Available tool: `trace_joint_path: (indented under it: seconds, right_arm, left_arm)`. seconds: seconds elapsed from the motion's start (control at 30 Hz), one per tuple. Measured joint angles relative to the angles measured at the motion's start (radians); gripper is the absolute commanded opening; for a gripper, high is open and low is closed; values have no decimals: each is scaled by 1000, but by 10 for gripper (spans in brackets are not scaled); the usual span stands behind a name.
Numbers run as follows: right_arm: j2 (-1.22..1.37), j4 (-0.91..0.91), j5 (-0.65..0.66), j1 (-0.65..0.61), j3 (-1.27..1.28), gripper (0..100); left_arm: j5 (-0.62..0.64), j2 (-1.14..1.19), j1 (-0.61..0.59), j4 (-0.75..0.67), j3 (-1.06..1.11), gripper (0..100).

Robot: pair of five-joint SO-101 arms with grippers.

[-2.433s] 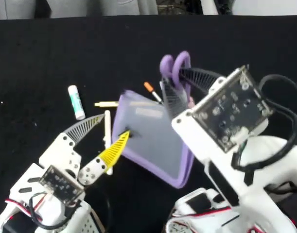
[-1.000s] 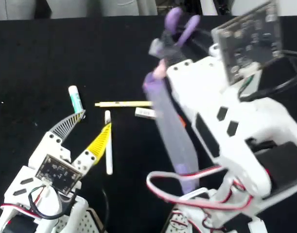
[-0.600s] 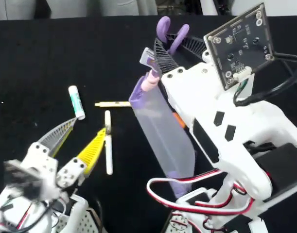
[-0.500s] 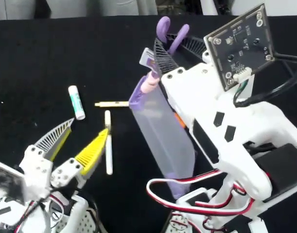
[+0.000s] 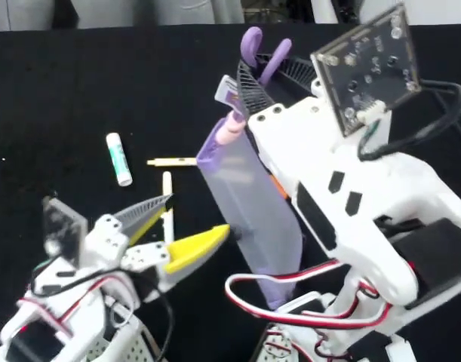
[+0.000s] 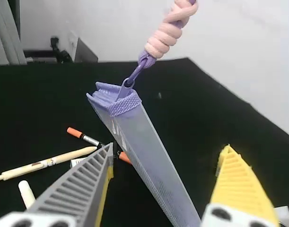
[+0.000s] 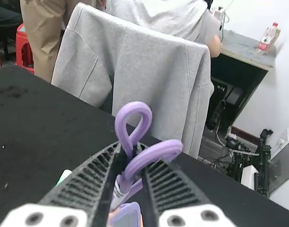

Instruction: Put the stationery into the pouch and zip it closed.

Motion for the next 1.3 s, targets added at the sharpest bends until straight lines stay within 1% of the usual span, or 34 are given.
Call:
trace_joint_path:
  seconds: [0.2,0.4,0.47,0.57,0.73,0.83,0.97,1.1,1.17,1.3]
  right_arm:
    - [0,0,0,0,0,11]
    - [0,0,0,0,0,11]
    - [0,0,0,0,0,11]
    - [0,0,0,0,0,11]
    - [0,0,0,0,0,11]
    - [0,0,0,0,0,11]
    - [0,0,0,0,0,11]
    - [0,0,0,-2,0,11]
    - [0,0,0,-2,0,11]
    - [0,0,0,-2,0,11]
  left_arm:
    - [0,121,-8,-115,5,345]
    - [0,295,-107,-299,101,345]
    - [0,344,-115,-345,110,345]
    - [0,413,-121,-400,110,313]
    - [0,474,-121,-509,110,296]
    - [0,497,-121,-545,110,296]
    - [0,534,-120,-559,112,296]
    - [0,563,-95,-595,120,295]
    - [0,572,-72,-623,138,266]
    - [2,571,-57,-644,141,155]
